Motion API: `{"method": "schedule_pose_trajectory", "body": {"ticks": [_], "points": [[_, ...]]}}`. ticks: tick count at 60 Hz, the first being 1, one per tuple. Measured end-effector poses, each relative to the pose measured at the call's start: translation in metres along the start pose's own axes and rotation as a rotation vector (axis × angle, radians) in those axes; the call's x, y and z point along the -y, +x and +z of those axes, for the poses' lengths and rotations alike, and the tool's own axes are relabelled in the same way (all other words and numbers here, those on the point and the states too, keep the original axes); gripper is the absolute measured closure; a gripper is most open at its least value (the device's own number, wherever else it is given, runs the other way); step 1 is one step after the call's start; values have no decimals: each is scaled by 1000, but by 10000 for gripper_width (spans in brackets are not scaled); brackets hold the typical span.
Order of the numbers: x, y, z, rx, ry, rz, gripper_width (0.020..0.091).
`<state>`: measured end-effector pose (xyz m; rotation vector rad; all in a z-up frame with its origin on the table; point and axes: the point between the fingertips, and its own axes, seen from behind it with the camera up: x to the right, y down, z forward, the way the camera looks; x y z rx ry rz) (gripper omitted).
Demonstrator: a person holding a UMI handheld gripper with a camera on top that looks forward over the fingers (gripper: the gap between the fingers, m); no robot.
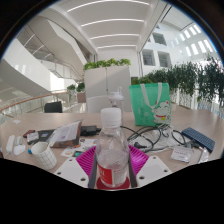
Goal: Pour water
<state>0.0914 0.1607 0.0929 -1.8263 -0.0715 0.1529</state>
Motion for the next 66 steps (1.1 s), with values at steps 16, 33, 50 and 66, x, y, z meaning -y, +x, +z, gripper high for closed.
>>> {"method": "schedule_pose_trajectory", "body": {"ticks": [16, 33, 50, 66], "points": [[-27, -6, 3, 64, -15, -31, 610], [-36, -11, -30, 81, -142, -6, 258], [-3, -29, -156, 10, -153, -10, 265], [25, -90, -266, -80, -107, -50, 261]]}}
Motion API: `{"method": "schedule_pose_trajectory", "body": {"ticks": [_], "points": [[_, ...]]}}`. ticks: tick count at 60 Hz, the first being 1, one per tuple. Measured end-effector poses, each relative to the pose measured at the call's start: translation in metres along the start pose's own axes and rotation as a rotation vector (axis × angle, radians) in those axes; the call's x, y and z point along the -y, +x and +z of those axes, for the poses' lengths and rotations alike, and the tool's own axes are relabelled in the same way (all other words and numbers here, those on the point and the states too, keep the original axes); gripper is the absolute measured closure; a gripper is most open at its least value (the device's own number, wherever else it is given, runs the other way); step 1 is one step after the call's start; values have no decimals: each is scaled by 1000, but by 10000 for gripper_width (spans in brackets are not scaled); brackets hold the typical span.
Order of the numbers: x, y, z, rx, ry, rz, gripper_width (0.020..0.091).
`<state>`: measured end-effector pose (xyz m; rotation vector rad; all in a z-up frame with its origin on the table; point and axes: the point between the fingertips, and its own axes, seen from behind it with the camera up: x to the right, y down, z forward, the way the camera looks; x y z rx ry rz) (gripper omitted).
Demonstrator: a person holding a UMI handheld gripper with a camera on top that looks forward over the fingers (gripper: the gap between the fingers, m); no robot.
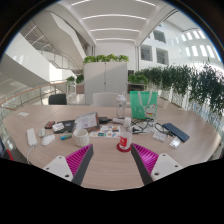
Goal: Pour water
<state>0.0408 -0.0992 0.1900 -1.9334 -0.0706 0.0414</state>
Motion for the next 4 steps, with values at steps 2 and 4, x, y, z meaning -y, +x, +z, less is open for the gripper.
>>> {"method": "schedule_pose_trajectory", "body": {"ticks": [2, 4], "points": [[2, -6, -12, -1, 4, 1, 260], [4, -9, -22, -5, 3, -4, 264]]}}
